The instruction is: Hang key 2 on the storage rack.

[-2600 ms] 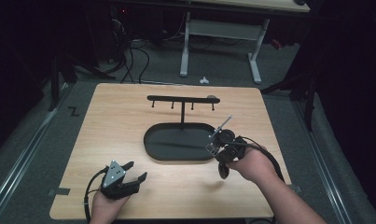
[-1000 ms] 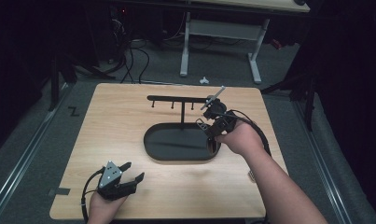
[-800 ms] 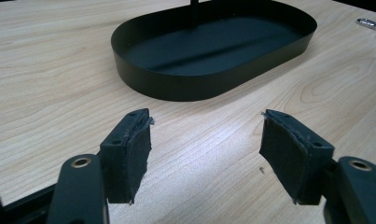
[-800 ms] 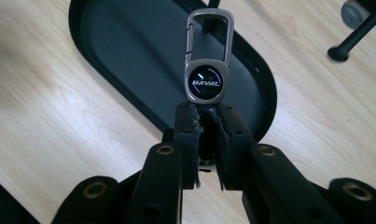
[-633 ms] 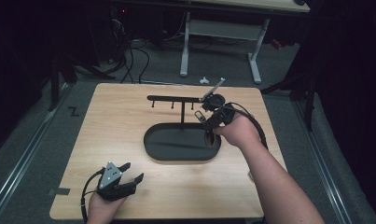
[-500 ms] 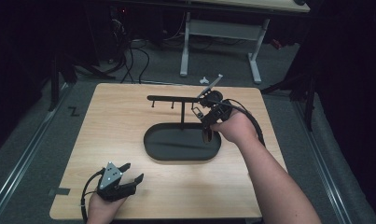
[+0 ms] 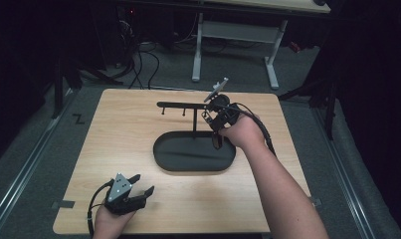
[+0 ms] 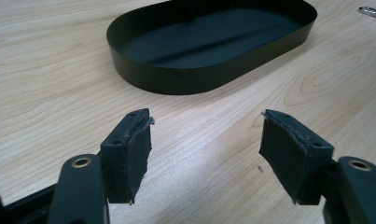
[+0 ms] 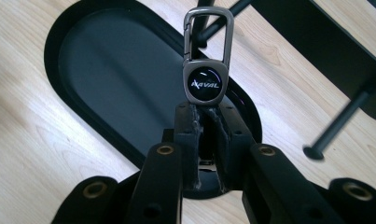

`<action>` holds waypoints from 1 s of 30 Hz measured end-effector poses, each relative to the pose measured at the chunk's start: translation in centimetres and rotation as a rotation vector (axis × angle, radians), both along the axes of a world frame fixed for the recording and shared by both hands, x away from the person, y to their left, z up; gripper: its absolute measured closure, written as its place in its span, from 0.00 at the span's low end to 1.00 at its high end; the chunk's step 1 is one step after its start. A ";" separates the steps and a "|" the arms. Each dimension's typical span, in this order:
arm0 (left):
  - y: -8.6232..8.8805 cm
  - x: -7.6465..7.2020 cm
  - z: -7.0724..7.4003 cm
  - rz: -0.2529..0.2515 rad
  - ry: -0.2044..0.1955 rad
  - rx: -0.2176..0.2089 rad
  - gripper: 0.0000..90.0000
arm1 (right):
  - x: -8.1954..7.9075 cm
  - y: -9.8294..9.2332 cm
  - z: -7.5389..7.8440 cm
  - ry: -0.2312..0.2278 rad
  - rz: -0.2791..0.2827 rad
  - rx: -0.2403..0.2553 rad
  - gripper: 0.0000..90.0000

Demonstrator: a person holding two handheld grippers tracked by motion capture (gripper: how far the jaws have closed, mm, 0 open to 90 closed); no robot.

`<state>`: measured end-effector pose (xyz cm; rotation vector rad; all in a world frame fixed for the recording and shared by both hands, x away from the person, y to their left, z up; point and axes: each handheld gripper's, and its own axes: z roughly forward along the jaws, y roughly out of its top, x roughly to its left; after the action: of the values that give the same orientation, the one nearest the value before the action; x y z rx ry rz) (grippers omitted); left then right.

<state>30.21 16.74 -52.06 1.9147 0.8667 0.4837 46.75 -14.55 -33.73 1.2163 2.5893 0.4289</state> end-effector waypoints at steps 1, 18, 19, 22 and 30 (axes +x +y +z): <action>-0.1 0.0 0.0 0.001 -0.004 0.001 0.38 | 0.1 0.2 -0.1 0.002 -0.008 0.001 0.90; -0.1 0.1 -0.1 -0.016 0.012 0.011 0.38 | 1.9 0.9 -2.3 -0.027 -0.048 0.000 0.89; -0.1 0.1 -0.1 -0.017 0.012 0.011 0.38 | 1.9 1.0 -2.3 -0.027 -0.053 0.000 0.89; 0.0 0.2 -0.2 -0.013 0.008 0.010 0.38 | 2.0 1.1 -2.5 -0.028 -0.053 0.005 0.88; -0.1 0.2 -0.2 -0.013 0.009 0.013 0.38 | 0.7 0.9 -2.2 -0.054 -0.042 0.042 0.78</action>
<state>30.43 16.64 -52.23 1.9349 0.8579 0.4747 47.48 -13.69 -35.96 1.2533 2.5168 0.5021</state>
